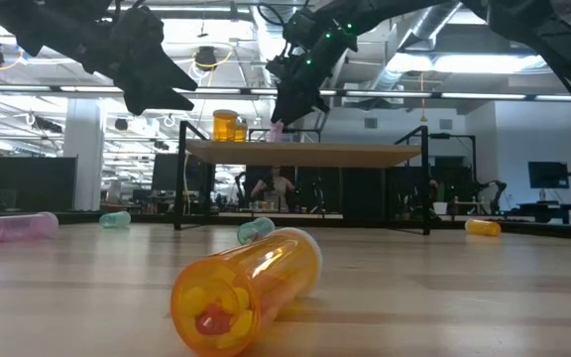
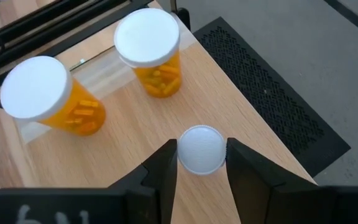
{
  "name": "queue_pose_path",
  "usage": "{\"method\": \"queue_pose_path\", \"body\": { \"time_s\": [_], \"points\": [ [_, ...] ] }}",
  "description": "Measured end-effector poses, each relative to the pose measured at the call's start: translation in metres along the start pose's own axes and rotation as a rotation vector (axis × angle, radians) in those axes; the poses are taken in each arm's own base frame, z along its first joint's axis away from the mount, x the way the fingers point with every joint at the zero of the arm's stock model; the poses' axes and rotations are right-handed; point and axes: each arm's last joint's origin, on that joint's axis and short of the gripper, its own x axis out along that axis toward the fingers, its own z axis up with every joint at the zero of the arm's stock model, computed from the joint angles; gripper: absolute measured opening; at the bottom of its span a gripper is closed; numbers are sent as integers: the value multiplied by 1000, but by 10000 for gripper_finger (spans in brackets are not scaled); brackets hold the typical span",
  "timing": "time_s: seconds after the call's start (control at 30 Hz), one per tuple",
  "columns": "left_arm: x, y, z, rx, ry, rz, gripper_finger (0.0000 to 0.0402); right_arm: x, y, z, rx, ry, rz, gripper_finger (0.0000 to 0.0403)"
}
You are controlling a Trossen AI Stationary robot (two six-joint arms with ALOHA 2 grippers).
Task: Pick and place medicine bottles onto shelf by color
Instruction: Put the top right small pink pill bottle on the shelf
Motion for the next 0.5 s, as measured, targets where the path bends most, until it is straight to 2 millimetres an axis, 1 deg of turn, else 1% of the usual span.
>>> {"method": "queue_pose_path", "body": {
  "time_s": [0.23, 0.5],
  "points": [
    [0, 0, 0, 0, 0, 0, 270, 0, 0, 0, 0, 0, 0, 158],
    [0, 0, 0, -1, 0, 0, 270, 0, 0, 0, 0, 0, -1, 181]
  ]
}}
